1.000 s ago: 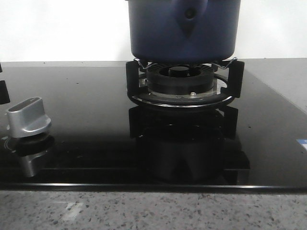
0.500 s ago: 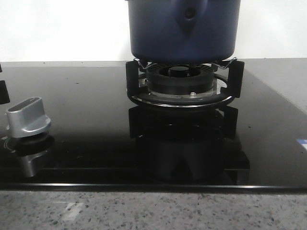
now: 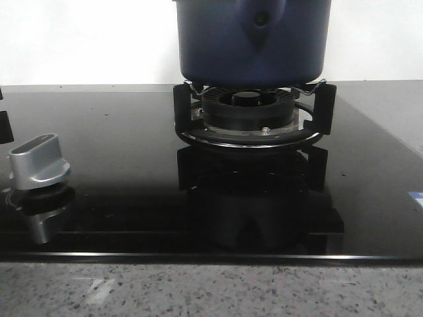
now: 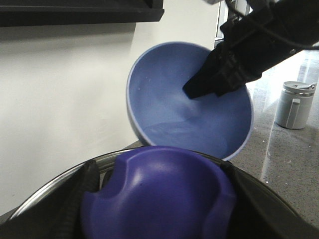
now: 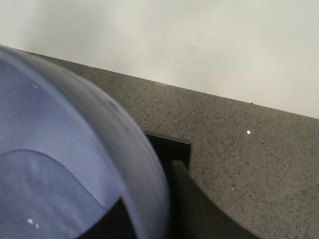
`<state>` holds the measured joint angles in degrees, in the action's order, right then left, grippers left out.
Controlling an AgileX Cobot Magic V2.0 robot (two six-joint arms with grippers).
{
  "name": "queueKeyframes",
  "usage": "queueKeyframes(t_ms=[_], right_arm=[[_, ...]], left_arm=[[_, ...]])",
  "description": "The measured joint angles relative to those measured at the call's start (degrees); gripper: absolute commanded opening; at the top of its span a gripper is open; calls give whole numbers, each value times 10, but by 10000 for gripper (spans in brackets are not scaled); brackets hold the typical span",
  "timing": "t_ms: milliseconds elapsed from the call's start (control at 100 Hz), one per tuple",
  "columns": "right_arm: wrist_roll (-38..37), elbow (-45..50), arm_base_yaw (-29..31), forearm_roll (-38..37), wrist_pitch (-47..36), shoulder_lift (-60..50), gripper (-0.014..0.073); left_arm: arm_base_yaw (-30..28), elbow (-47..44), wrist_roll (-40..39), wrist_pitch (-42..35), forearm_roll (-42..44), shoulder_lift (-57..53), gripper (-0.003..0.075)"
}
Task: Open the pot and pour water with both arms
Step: 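Tilt the blue bowl over the pot with the right gripper to pour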
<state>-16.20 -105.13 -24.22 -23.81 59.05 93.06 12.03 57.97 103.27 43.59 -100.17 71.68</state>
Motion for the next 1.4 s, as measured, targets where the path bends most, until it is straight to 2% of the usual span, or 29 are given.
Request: queueKeyframes(t_ms=[620, 1100, 1400], right_arm=[[-19, 0, -73, -215, 27, 31, -64], [-19, 0, -101, -286, 51, 31, -63], [-19, 0, -139, -401, 51, 31, -62]], left_arm=[[0, 0, 0, 0, 0, 0, 274], [0, 0, 0, 0, 0, 0, 274], [0, 0, 0, 0, 0, 0, 274]])
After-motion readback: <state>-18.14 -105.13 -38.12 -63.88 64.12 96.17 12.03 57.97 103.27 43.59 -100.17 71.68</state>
